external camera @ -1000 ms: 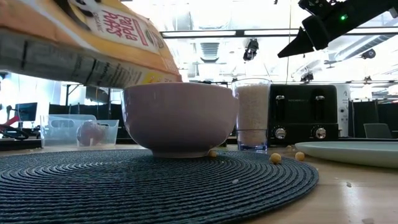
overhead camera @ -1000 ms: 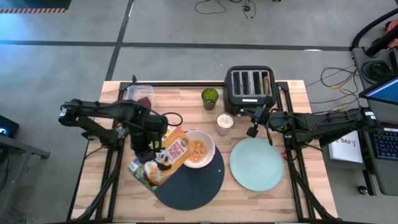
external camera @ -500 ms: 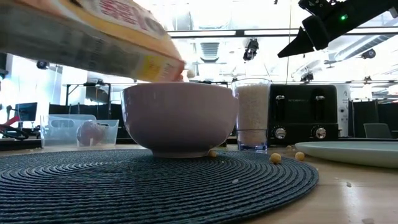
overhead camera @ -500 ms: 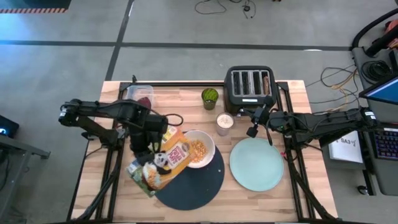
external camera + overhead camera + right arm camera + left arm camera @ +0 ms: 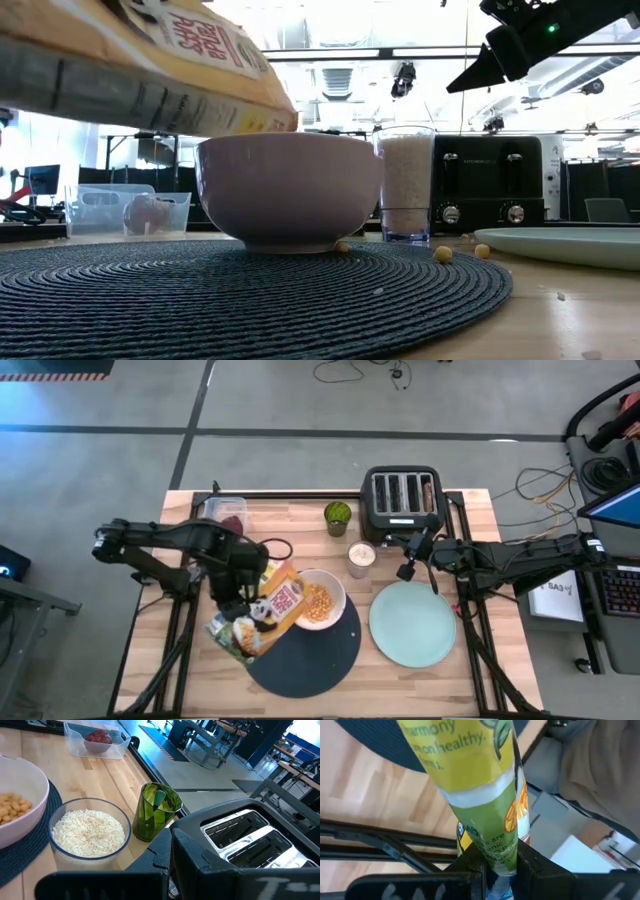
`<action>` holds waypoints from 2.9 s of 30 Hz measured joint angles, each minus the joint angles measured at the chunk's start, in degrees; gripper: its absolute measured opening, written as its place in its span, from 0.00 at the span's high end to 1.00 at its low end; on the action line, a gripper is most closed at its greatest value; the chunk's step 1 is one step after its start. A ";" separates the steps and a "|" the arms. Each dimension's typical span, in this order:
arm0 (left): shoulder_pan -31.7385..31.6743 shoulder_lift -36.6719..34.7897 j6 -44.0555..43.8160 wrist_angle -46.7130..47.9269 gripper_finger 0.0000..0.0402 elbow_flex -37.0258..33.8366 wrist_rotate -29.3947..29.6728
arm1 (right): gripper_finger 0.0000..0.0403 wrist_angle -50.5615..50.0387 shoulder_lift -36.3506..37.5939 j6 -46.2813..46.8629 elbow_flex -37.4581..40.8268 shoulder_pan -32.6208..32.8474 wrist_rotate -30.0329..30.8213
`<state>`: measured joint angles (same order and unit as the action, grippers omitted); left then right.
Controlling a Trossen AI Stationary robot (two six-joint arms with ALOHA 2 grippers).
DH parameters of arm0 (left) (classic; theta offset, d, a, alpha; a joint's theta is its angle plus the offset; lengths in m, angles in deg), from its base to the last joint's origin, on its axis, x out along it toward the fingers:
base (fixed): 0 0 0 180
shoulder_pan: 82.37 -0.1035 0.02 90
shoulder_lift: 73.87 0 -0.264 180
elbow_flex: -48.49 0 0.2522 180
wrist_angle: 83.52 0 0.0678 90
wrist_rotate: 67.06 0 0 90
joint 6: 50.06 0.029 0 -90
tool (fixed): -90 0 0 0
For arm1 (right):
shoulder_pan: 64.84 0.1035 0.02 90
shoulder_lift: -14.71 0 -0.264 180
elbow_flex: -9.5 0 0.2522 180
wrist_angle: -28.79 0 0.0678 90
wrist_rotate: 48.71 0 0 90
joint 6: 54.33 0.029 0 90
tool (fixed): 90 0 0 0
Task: Arrange a breakfast setting
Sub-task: Pour the cereal from the yellow cereal box into the white bowl
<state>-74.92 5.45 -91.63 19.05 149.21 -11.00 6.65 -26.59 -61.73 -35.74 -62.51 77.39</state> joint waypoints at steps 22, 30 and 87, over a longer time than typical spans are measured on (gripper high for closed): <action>0.28 0.03 1.87 1.21 0.93 0.11 3.29 | 0.98 -0.32 0.00 0.11 0.00 0.00 0.00; 0.39 -1.51 4.64 0.99 0.93 0.11 8.73 | 0.98 -0.50 -0.02 0.12 0.00 -0.02 0.00; -21.93 -21.17 43.32 -97.01 0.93 -57.77 66.63 | 0.98 19.37 -0.17 -12.17 -0.02 -8.77 -0.07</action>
<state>-96.86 -15.72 -48.32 -77.95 91.44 55.62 26.02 -26.77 -73.90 -35.76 -71.28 77.32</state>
